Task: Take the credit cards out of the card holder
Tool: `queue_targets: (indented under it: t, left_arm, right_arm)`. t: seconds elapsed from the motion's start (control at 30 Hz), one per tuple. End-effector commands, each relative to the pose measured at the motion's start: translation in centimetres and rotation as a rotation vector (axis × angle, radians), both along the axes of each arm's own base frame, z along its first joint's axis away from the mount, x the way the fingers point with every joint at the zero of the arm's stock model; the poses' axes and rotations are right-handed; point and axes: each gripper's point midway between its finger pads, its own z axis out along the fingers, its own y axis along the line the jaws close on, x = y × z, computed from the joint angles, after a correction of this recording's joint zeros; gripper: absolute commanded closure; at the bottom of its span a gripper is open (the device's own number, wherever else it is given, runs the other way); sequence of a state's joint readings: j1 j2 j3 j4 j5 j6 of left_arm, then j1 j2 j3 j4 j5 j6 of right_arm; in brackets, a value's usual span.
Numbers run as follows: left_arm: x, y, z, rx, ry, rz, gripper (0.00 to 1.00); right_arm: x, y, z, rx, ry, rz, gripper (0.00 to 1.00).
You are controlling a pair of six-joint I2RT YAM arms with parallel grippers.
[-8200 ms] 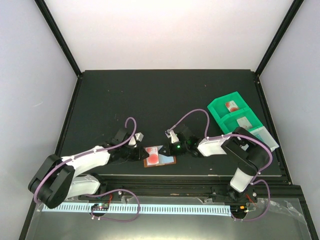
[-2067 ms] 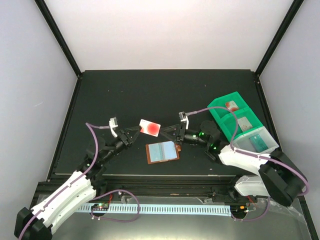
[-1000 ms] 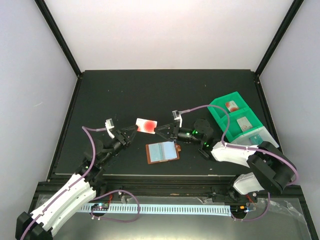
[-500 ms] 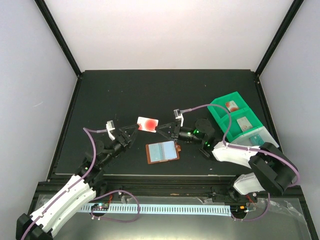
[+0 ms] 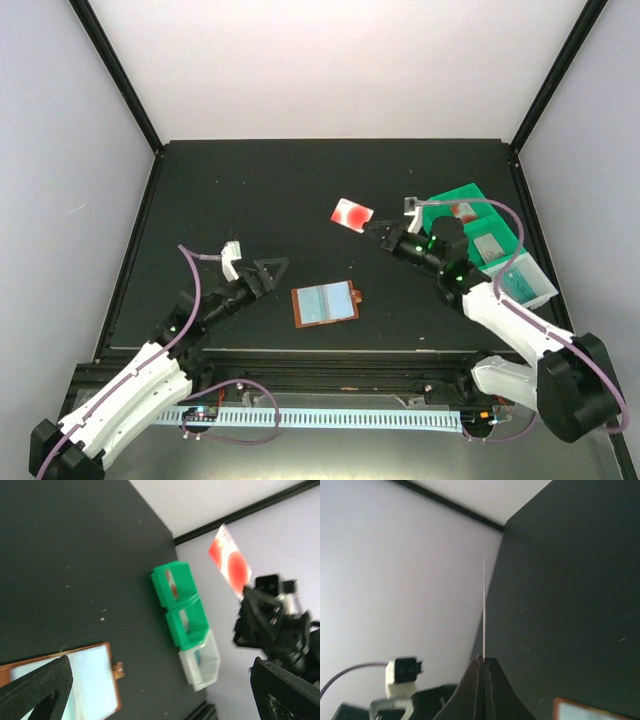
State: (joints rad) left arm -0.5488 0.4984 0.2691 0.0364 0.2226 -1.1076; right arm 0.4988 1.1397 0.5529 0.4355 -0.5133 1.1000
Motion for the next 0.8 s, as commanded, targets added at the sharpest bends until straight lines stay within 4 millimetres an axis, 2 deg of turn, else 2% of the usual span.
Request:
queue_targets:
  t: [0.0, 0.2, 0.47, 0.57, 0.67, 0.77]
  left_arm:
    - [-0.2, -1.1, 0.1, 0.11, -0.034, -0.098, 0.01]
    - [-0.9, -3.2, -1.7, 0.192, -0.002, -0.259, 0.01]
    - [-1.4, -4.4, -4.0, 0.282, 0.068, -0.386, 0.01]
    - [-1.3, -4.4, -4.2, 0.296, 0.073, -0.387, 0.01]
    - [-1.3, -4.2, -4.3, 0.309, 0.077, -0.382, 0.01]
    - [-1.3, -4.3, -4.2, 0.309, 0.08, -0.386, 0.01]
  right_arm:
    - [2.6, -4.9, -0.3, -0.162, -0.034, -0.164, 0.99]
    - [6.2, -12.3, -0.8, -0.316, 0.001, -0.384, 0.99]
    - [9.1, -22.0, -3.1, -0.441, 0.135, -0.667, 0.99]
    - [10.1, -24.5, -4.7, -0.467, 0.206, -0.72, 0.99]
    - [11.2, -26.0, -6.0, -0.471, 0.261, -0.748, 0.99]
    - [12.4, -27.2, -6.2, -0.479, 0.281, -0.781, 0.99]
